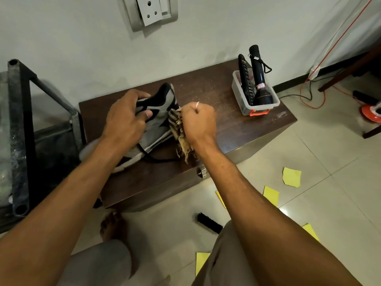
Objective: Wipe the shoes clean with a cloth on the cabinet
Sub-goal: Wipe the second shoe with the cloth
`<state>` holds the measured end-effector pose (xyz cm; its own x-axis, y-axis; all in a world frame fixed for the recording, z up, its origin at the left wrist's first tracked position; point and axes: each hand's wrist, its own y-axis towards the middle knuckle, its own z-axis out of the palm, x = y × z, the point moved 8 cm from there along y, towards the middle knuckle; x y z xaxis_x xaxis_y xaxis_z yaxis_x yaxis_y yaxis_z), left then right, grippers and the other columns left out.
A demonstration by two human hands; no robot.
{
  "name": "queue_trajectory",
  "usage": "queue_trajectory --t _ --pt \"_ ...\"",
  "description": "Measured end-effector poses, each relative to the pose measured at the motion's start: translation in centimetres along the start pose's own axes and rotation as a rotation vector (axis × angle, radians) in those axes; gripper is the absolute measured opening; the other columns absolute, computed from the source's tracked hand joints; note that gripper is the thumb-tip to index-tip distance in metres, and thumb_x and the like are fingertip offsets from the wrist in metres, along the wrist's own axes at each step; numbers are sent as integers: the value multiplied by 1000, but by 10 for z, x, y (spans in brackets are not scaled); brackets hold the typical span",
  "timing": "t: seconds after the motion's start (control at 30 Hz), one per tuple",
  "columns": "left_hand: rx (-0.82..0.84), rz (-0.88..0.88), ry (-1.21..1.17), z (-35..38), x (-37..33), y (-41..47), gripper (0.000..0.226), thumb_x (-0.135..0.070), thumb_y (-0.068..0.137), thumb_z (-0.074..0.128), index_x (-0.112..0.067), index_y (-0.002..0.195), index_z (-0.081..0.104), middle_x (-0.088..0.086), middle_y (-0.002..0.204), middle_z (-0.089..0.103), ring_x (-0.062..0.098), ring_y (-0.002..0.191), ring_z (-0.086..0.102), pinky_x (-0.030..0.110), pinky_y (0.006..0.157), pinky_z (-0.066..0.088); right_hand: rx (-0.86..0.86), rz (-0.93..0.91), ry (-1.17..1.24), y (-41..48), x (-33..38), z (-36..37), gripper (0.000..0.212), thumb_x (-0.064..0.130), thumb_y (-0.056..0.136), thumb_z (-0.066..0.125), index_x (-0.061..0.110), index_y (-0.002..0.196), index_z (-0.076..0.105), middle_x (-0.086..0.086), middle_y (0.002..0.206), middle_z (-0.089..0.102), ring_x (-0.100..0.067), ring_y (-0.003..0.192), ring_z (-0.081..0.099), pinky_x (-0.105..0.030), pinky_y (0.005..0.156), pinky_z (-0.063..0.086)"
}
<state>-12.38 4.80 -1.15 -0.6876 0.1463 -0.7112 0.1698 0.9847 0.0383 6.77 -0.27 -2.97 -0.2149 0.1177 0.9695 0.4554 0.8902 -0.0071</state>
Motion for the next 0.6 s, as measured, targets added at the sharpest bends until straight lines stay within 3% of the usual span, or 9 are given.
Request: queue_trajectory --t 0.07,0.13,0.2,0.27,0.33,0.4,0.5,0.6 --pt "39 49 11 1 -2 3 37 -21 93 68 -45 120 60 -3 123 65 18 119 57 43 106 44 -184 78 79 5 -9 -26 38 0 91 50 16 59 60 15 53 54 1 45 47 -19 44 40" --pt "37 80 50 -3 -5 5 43 -23 89 69 -55 114 59 -9 120 66 23 124 55 58 112 37 -295 140 91 6 -18 -45 29 5 95 51 14 83 75 13 71 67 9 56 58 -13 48 46" --pt "42 75 108 -6 -5 9 42 -18 91 70 -52 114 64 -10 124 60 29 129 46 62 114 29 -220 156 83 8 -26 -39 27 9 99 54 16 107 79 10 94 74 10 75 65 -14 64 55" --pt "32 41 163 -9 -3 11 39 -15 94 68 -45 119 67 -3 133 48 32 134 36 60 118 23 -32 107 73 8 -28 -17 28 10 101 57 17 120 76 7 114 75 4 98 68 -19 84 58" --pt "43 -18 133 -10 4 9 43 -14 96 66 -51 117 65 -1 139 40 31 138 33 57 120 24 116 44 50 4 -24 2 32 6 100 56 15 125 73 5 123 73 5 103 67 -18 88 57" --pt "96 -81 34 -6 9 9 50 -16 94 64 -65 105 60 -1 143 41 30 137 41 53 118 34 152 17 2 2 -20 9 33 6 99 55 13 126 73 5 116 75 8 90 67 -13 78 55" --pt "90 -187 -87 -6 16 14 41 -38 69 65 -71 92 59 -2 135 55 29 130 51 57 111 41 124 -28 -127 -1 -16 6 32 7 97 55 12 123 74 13 88 71 11 65 61 -9 60 49" --pt "73 -246 -60 0 11 7 26 -72 71 56 -66 97 54 -2 144 48 30 142 39 64 116 27 123 -23 -92 -4 -8 8 31 6 98 54 13 121 75 15 90 72 5 76 69 -17 72 60"
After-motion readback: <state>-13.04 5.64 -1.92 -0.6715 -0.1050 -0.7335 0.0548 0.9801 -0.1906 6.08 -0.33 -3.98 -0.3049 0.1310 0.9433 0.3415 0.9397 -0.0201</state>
